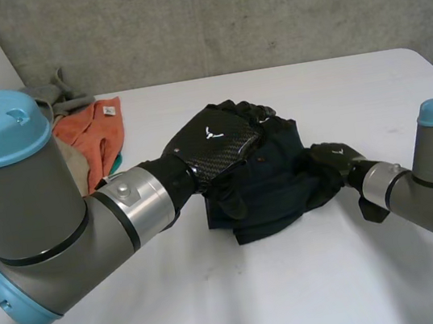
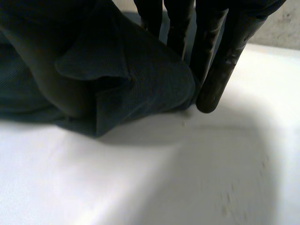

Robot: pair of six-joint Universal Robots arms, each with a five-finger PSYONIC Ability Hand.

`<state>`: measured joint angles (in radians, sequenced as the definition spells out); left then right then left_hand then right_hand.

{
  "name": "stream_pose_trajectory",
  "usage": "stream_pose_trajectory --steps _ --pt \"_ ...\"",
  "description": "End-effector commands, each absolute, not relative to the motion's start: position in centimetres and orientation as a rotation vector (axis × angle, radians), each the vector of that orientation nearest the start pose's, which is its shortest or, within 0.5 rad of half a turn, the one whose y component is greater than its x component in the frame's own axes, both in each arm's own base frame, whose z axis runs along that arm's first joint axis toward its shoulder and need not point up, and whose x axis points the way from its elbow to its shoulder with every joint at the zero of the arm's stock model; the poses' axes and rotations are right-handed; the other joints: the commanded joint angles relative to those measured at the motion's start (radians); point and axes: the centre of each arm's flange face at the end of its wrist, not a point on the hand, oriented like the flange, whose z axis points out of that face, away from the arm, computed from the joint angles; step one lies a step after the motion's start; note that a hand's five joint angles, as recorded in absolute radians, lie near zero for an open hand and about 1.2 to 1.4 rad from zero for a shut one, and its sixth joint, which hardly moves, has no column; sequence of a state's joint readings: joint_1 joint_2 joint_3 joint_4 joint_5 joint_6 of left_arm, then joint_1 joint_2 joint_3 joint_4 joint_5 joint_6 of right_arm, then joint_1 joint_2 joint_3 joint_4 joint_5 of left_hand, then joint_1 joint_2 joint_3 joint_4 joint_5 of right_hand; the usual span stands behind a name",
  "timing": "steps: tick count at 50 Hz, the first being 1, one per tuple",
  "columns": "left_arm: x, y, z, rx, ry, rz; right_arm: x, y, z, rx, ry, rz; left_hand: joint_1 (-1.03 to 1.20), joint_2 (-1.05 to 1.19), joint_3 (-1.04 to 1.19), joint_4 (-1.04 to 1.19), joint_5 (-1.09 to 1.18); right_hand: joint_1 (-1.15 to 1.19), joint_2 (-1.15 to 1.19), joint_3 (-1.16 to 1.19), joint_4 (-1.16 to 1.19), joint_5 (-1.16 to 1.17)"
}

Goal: Fold the laundry.

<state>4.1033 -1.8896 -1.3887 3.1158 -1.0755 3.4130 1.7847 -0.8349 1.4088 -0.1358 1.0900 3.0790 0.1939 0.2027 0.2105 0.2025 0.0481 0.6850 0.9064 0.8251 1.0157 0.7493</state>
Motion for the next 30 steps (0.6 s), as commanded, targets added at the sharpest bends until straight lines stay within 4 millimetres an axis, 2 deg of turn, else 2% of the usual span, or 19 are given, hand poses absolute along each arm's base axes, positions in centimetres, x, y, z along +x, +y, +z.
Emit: stream_pose_trajectory --steps 1,9,10,13,17,21,25,26,28,29,30 --pt "-34.5 -19.0 25.8 -1.221 -1.600 1.571 26.2 -33.9 11.7 -0.599 2.116 -1.398 0.002 -0.007 -0.015 -0.007 -0.027 -0.447 -0.669 -0.588 -0.778 -0.686" --pt "-34.5 -19.0 26.0 -1.219 -1.600 1.576 26.4 -34.3 11.4 -0.606 2.113 -1.408 0.002 -0.007 -0.015 -0.007 -0.027 -0.348 -0.569 -0.488 -0.679 -0.587" --pt "-34.5 -19.0 26.0 -1.220 -1.598 1.575 26.5 -34.4 11.3 -0.607 2.109 -1.398 0.002 -0.007 -0.015 -0.007 -0.027 -0.164 -0.386 -0.305 -0.495 -0.403" --pt "-34.5 -18.9 25.9 -1.220 -1.601 1.572 26.6 -34.6 11.1 -0.608 2.105 -1.396 0.002 -0.007 -0.015 -0.007 -0.027 0.139 -0.082 -0.001 -0.192 -0.100" --pt "-34.4 -18.9 25.8 -1.222 -1.602 1.571 26.8 -35.2 10.7 -0.613 2.097 -1.400 0.005 -0.004 -0.012 -0.004 -0.024 0.710 0.489 0.570 0.379 0.471" --pt "-34.4 -18.9 25.8 -1.221 -1.602 1.570 26.9 -36.7 11.3 -0.596 2.074 -1.457 0.005 -0.004 -0.012 -0.004 -0.024 0.711 0.490 0.571 0.381 0.472" --pt "-34.4 -19.0 25.8 -1.220 -1.604 1.571 26.6 -39.1 12.3 -0.498 2.056 -1.531 0.002 -0.007 -0.015 -0.007 -0.027 0.711 0.490 0.571 0.381 0.472" --pt "-34.4 -19.0 25.8 -1.220 -1.604 1.571 26.1 -40.5 12.8 -0.428 2.064 -1.592 0.005 -0.004 -0.012 -0.004 -0.024 0.711 0.490 0.571 0.381 0.472" --pt "-34.4 -19.0 25.8 -1.220 -1.604 1.571 24.8 -42.4 13.3 -0.340 2.084 -1.668 0.005 -0.004 -0.012 -0.004 -0.024 0.711 0.490 0.571 0.381 0.472" --pt "-34.4 -19.0 25.8 -1.221 -1.603 1.572 22.8 -44.3 13.5 -0.261 2.114 -1.741 0.005 -0.004 -0.012 -0.004 -0.024 0.711 0.490 0.571 0.381 0.472" --pt "-34.5 -18.9 25.8 -1.220 -1.601 1.572 21.7 -45.2 13.7 -0.224 2.126 -1.775 0.005 -0.004 -0.012 -0.004 -0.024 0.711 0.490 0.571 0.381 0.472"
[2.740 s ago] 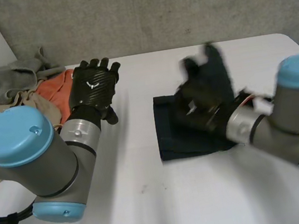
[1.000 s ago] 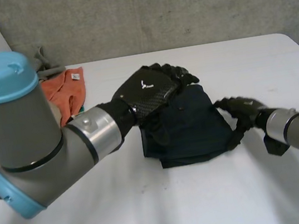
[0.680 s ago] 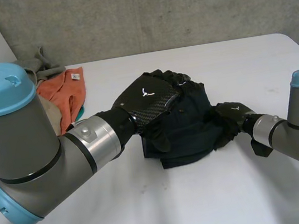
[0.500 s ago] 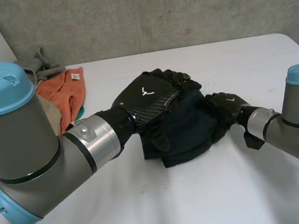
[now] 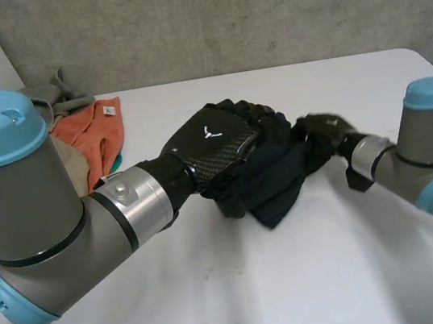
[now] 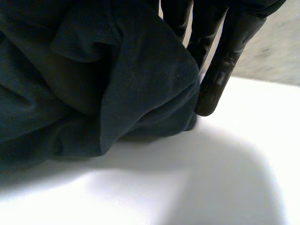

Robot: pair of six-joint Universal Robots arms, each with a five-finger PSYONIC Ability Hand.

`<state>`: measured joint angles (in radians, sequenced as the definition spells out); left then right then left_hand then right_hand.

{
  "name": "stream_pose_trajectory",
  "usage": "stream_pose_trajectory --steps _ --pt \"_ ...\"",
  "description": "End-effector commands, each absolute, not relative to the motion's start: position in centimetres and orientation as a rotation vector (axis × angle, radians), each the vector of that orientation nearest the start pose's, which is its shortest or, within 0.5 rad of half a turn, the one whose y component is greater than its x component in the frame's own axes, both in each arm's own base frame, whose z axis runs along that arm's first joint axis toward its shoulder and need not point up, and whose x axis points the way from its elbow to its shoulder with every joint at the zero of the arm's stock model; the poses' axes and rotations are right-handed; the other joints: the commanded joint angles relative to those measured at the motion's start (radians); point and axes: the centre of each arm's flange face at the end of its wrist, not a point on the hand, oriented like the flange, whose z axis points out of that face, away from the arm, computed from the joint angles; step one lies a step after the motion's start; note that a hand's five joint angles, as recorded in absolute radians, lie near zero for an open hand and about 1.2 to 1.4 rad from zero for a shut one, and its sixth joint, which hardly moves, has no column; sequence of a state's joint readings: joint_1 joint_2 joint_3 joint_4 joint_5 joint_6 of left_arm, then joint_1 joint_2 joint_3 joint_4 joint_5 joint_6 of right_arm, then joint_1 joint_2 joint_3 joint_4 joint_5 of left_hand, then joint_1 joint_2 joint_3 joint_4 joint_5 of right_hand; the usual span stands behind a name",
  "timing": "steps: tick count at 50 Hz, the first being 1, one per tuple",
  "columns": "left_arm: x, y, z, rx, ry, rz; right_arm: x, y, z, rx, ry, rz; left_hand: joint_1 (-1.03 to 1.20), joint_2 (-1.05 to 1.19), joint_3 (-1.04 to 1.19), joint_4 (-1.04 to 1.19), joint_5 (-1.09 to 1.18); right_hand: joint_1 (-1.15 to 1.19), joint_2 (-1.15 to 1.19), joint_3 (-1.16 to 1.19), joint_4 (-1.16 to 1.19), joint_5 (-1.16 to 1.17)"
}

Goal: Fold the laundry.

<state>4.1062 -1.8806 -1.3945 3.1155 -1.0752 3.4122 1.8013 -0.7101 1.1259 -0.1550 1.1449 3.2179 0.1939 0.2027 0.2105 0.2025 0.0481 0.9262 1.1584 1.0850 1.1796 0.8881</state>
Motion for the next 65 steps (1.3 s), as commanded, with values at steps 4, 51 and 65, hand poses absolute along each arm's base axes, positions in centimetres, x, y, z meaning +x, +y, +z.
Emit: stream_pose_trajectory --steps 4,51,65 --pt "-34.5 -19.0 25.9 -1.219 -1.593 1.581 18.6 -48.3 14.0 -0.148 2.145 -1.855 0.005 -0.004 -0.012 -0.004 -0.024 0.470 0.238 0.311 0.217 0.334" --pt "-34.4 -19.1 25.0 -1.219 -1.617 1.560 0.3 -55.7 12.7 -0.432 2.635 -2.449 0.005 -0.004 -0.012 -0.004 -0.024 -0.752 -0.984 -0.910 -1.005 -0.888" --pt "-34.0 -18.8 26.4 -1.211 -1.592 1.603 2.5 -52.6 19.6 -0.722 2.681 -2.399 0.002 -0.007 -0.015 -0.007 -0.027 -0.752 -0.984 -0.910 -1.005 -0.888"
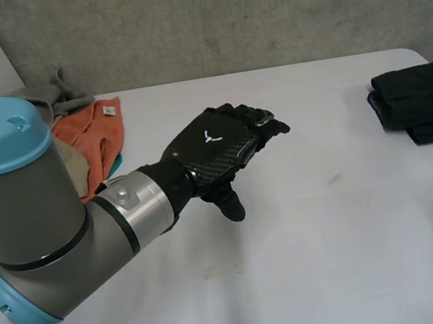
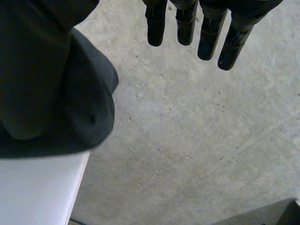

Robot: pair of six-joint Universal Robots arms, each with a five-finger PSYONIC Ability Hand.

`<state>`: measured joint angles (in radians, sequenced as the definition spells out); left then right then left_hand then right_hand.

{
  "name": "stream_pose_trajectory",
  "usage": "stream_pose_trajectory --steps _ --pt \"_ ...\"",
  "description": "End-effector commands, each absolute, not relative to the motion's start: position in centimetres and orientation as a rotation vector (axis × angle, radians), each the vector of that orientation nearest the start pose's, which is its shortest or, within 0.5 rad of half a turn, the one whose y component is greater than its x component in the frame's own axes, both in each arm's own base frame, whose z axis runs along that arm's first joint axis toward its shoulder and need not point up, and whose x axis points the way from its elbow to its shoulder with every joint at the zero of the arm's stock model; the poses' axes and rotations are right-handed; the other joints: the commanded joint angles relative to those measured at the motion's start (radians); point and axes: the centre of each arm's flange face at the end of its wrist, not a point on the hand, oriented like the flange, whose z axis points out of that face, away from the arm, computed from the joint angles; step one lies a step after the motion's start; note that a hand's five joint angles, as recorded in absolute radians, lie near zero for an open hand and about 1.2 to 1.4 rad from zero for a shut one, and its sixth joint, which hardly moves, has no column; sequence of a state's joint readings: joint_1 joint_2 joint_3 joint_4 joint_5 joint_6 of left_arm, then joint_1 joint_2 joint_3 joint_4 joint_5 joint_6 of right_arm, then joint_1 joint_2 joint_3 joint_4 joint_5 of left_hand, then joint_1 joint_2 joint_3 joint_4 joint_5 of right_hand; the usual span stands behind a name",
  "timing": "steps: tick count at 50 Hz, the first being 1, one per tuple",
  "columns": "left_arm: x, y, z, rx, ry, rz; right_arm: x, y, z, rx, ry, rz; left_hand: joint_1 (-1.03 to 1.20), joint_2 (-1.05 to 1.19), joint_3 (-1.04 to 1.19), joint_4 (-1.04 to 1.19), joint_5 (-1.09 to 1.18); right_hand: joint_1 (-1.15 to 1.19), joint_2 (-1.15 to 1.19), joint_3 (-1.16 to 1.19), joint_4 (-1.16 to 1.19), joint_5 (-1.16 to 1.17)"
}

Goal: Fold the laundry.

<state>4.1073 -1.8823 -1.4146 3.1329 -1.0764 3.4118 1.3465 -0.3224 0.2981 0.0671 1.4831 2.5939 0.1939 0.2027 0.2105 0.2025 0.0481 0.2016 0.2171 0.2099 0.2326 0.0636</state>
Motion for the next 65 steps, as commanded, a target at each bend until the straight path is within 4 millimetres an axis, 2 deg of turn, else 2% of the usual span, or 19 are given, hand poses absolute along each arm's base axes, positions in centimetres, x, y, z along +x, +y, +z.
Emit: stream_pose_trajectory --steps 1,5,6,9,12,16,18,21,24,28,36,39,40,44,47,51,56,59,65 --pt "-33.9 -18.8 26.6 -1.209 -1.589 1.608 2.5 -52.3 20.3 -0.770 2.690 -2.414 0.002 -0.007 -0.015 -0.007 -0.027 -0.027 -0.043 -0.035 -0.058 -0.064" --pt "-33.1 -19.6 27.9 -1.180 -1.591 1.676 3.0 -51.1 24.4 -1.065 2.704 -2.547 0.002 -0.007 -0.015 -0.007 -0.027 -0.027 -0.043 -0.035 -0.058 -0.064" --pt "-32.8 -19.9 28.2 -1.167 -1.596 1.696 3.0 -50.6 26.8 -1.148 2.695 -2.647 0.002 -0.007 -0.015 -0.007 -0.027 -0.027 -0.043 -0.035 -0.058 -0.064" --pt "-31.7 -21.5 29.5 -1.087 -1.639 1.792 3.4 -50.0 29.8 -1.199 2.637 -2.827 0.002 -0.007 -0.015 -0.007 -0.027 -0.027 -0.043 -0.035 -0.058 -0.064" --pt "-30.2 -23.7 31.1 -0.963 -1.683 1.951 7.1 -49.0 32.1 -1.180 2.383 -3.042 -0.004 -0.013 -0.021 -0.013 -0.033 -0.027 -0.043 -0.035 -0.058 -0.064" --pt "-27.4 -27.2 33.0 -0.765 -1.754 2.203 14.7 -45.6 33.1 -1.173 1.932 -3.157 -0.016 -0.024 -0.032 -0.024 -0.044 -0.027 -0.043 -0.035 -0.058 -0.064" --pt "-25.8 -28.9 33.3 -0.685 -1.795 2.296 18.4 -42.4 32.9 -1.185 1.698 -3.131 -0.016 -0.024 -0.032 -0.024 -0.044 -0.027 -0.043 -0.035 -0.058 -0.064" --pt "-20.7 -34.1 32.1 -0.611 -1.977 2.461 21.8 -37.8 32.2 -1.222 1.472 -3.028 -0.016 -0.024 -0.032 -0.024 -0.044 -0.027 -0.043 -0.035 -0.058 -0.064" --pt "-18.2 -36.9 30.0 -0.672 -2.115 2.486 23.7 -34.9 30.1 -1.307 1.420 -2.868 -0.016 -0.024 -0.032 -0.024 -0.044 -0.027 -0.043 -0.035 -0.058 -0.064" --pt "-14.4 -40.7 25.5 -0.850 -2.368 2.467 26.7 -30.2 24.8 -1.441 1.490 -2.550 -0.016 -0.024 -0.032 -0.024 -0.044 -0.027 -0.043 -0.035 -0.058 -0.064" --pt "-9.3 -45.1 16.1 -1.113 -2.718 2.235 27.4 -27.0 20.6 -1.526 1.700 -2.249 0.002 -0.007 -0.015 -0.007 -0.027 -0.027 -0.043 -0.035 -0.058 -0.064" --pt "-9.0 -45.4 15.1 -1.116 -2.726 2.212 27.2 -27.0 19.6 -1.526 1.754 -2.198 0.136 0.128 0.120 0.128 0.108 -0.027 -0.043 -0.035 -0.058 -0.064" --pt "-8.9 -45.5 15.0 -1.110 -2.725 2.214 27.2 -27.0 19.4 -1.527 1.765 -2.195 0.387 0.378 0.370 0.378 0.358 -0.027 -0.043 -0.035 -0.058 -0.064" --pt "-9.7 -45.8 16.0 -1.082 -2.678 2.303 27.0 -26.9 19.1 -1.515 1.799 -2.185 1.199 1.191 1.183 1.191 1.171 -0.027 -0.043 -0.035 -0.058 -0.064" --pt "-10.6 -46.0 17.8 -1.016 -2.603 2.466 26.8 -27.0 19.0 -1.504 1.819 -2.185 1.202 1.194 1.186 1.194 1.174 -0.027 -0.043 -0.035 -0.058 -0.064" --pt "-13.3 -44.4 23.5 -0.789 -2.391 2.726 26.3 -27.3 19.1 -1.481 1.856 -2.199 1.202 1.194 1.186 1.194 1.174 -0.027 -0.043 -0.035 -0.058 -0.064" --pt "-21.2 -37.6 29.4 -0.653 -1.966 2.680 25.0 -28.3 19.4 -1.397 1.940 -2.225 1.202 1.194 1.186 1.194 1.174 -0.027 -0.043 -0.035 -0.058 -0.064" --pt "-24.9 -34.0 30.9 -0.645 -1.792 2.566 24.6 -28.6 19.9 -1.326 1.965 -2.237 1.202 1.194 1.186 1.194 1.174 -0.027 -0.043 -0.035 -0.058 -0.064" --pt "-31.4 -27.1 27.8 -0.737 -1.677 2.148 23.5 -29.3 20.4 -1.230 2.011 -2.261 1.202 1.194 1.186 1.194 1.174 -0.027 -0.043 -0.035 -0.058 -0.064"
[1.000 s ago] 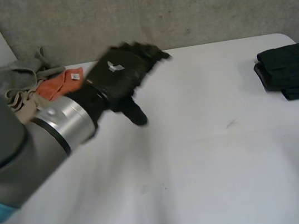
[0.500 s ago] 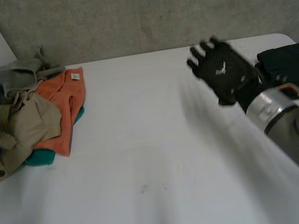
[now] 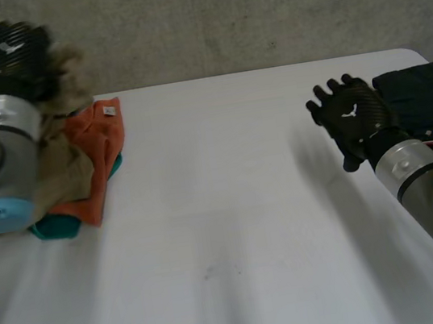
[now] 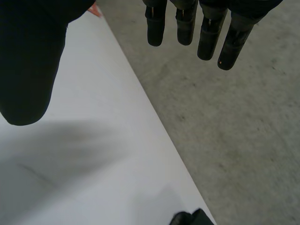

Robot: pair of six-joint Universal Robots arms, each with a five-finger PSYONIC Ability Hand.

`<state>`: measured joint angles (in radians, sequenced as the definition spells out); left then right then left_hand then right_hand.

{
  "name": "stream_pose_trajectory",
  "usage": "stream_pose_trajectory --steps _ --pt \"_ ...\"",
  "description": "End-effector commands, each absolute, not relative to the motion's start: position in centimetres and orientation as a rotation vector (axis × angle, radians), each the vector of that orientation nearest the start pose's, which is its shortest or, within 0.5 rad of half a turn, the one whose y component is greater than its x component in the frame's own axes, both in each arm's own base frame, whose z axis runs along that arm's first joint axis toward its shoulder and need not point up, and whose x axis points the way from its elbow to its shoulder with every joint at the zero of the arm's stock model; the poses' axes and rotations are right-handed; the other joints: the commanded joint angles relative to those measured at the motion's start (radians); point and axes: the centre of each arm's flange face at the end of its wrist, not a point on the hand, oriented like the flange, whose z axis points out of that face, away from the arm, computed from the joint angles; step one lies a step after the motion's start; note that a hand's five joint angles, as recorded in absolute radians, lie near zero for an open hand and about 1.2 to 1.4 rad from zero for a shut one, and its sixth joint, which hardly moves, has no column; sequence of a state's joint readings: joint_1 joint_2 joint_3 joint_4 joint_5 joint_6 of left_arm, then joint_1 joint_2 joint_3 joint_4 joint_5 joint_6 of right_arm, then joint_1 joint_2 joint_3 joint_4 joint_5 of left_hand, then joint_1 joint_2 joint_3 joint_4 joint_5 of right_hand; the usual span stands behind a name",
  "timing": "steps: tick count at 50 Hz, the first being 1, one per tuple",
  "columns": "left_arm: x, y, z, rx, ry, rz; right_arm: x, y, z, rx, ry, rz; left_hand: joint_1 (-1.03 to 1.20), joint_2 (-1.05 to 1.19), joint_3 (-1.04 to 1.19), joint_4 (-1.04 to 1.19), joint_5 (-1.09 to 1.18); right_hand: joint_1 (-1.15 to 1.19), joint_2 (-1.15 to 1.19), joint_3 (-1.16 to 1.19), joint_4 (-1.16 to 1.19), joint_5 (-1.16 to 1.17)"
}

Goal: Fold the laundry.

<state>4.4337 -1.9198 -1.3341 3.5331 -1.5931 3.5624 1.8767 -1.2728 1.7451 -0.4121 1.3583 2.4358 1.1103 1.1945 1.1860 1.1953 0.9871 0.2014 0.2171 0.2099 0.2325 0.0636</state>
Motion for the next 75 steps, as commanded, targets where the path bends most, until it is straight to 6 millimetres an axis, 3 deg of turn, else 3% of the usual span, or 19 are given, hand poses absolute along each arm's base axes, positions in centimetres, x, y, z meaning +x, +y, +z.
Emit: stream_pose_trajectory --steps 1,2,5,6,10,11,17,24,32,37,42,53,61,65,66,68,72,75 --pt "-32.4 -26.0 27.1 0.973 2.101 -2.636 23.1 -29.7 20.6 -1.214 2.025 -2.273 0.286 0.202 0.210 0.201 0.235 -0.027 -0.043 -0.035 -0.058 -0.064" --pt "-34.7 -23.4 25.5 1.158 2.184 -2.635 22.9 -29.9 20.7 -1.206 2.031 -2.280 0.286 0.202 0.210 0.201 0.235 -0.027 -0.043 -0.035 -0.058 -0.064" --pt "-37.0 -20.2 23.6 1.410 2.261 -2.610 22.1 -30.6 20.9 -1.180 2.052 -2.299 0.263 0.179 0.187 0.178 0.212 -0.027 -0.043 -0.035 -0.058 -0.064" --pt "-37.6 -19.3 22.6 1.505 2.289 -2.581 21.9 -30.8 20.9 -1.174 2.061 -2.303 -0.220 -0.304 -0.295 -0.305 -0.271 -0.027 -0.043 -0.035 -0.058 -0.064" --pt "-37.3 -19.7 22.6 1.496 2.282 -2.586 21.4 -31.2 20.9 -1.159 2.077 -2.308 -0.830 -0.915 -0.906 -0.915 -0.882 -0.027 -0.043 -0.035 -0.058 -0.064" --pt "-37.1 -19.9 22.9 1.468 2.271 -2.594 21.4 -31.1 20.9 -1.159 2.079 -2.306 -0.864 -0.948 -0.940 -0.949 -0.916 -0.027 -0.043 -0.035 -0.058 -0.064" --pt "-33.7 -22.1 26.6 1.106 2.187 -2.637 21.6 -30.7 20.6 -1.187 2.081 -2.265 -0.856 -0.940 -0.932 -0.941 -0.907 -0.027 -0.043 -0.035 -0.058 -0.064" --pt "-29.5 -20.3 26.5 0.908 2.264 -2.393 22.9 -28.9 20.3 -1.271 2.093 -2.081 -0.850 -0.934 -0.926 -0.935 -0.901 -0.027 -0.043 -0.035 -0.058 -0.064" --pt "-26.5 -16.3 21.6 1.081 2.314 -2.039 24.4 -26.2 20.0 -1.382 2.015 -1.809 -0.738 -0.822 -0.814 -0.823 -0.790 -0.027 -0.043 -0.035 -0.058 -0.064" --pt "-25.4 -12.9 18.8 1.335 2.217 -1.853 24.6 -25.5 19.3 -1.402 2.032 -1.740 -0.630 -0.714 -0.705 -0.715 -0.681 -0.027 -0.043 -0.035 -0.058 -0.064" --pt "-24.7 -11.5 16.8 1.460 2.153 -1.746 24.5 -25.5 19.1 -1.401 2.035 -1.734 -0.641 -0.725 -0.717 -0.726 -0.693 -0.027 -0.043 -0.035 -0.058 -0.064" --pt "-24.3 -11.9 13.7 1.522 2.067 -1.665 24.4 -25.4 18.8 -1.399 2.043 -1.719 -0.721 -0.805 -0.796 -0.806 -0.772 -0.027 -0.043 -0.035 -0.058 -0.064" --pt "-23.8 -14.2 11.8 1.511 1.976 -1.612 24.4 -25.3 18.7 -1.401 2.046 -1.714 -0.680 -0.764 -0.755 -0.765 -0.731 -0.027 -0.043 -0.035 -0.058 -0.064" --pt "-23.8 -15.9 11.1 1.476 1.907 -1.629 24.4 -25.3 18.6 -1.402 2.049 -1.711 -0.381 -0.465 -0.457 -0.466 -0.433 -0.027 -0.043 -0.035 -0.058 -0.064" --pt "-23.8 -16.8 11.2 1.445 1.870 -1.657 24.4 -25.3 18.6 -1.401 2.053 -1.708 -0.060 -0.145 -0.136 -0.145 -0.112 -0.027 -0.043 -0.035 -0.058 -0.064" --pt "-23.8 -17.7 11.5 1.407 1.830 -1.690 24.3 -25.3 18.6 -1.397 2.057 -1.708 0.279 0.195 0.203 0.194 0.227 -0.027 -0.043 -0.035 -0.058 -0.064" --pt "-24.2 -20.6 13.6 1.274 1.656 -1.802 24.1 -25.3 18.4 -1.392 2.067 -1.702 0.286 0.202 0.210 0.201 0.235 -0.027 -0.043 -0.035 -0.058 -0.064" --pt "-25.0 -23.1 16.9 1.151 1.446 -1.916 24.0 -25.3 18.3 -1.391 2.071 -1.699 0.286 0.202 0.210 0.201 0.235 -0.027 -0.043 -0.035 -0.058 -0.064"
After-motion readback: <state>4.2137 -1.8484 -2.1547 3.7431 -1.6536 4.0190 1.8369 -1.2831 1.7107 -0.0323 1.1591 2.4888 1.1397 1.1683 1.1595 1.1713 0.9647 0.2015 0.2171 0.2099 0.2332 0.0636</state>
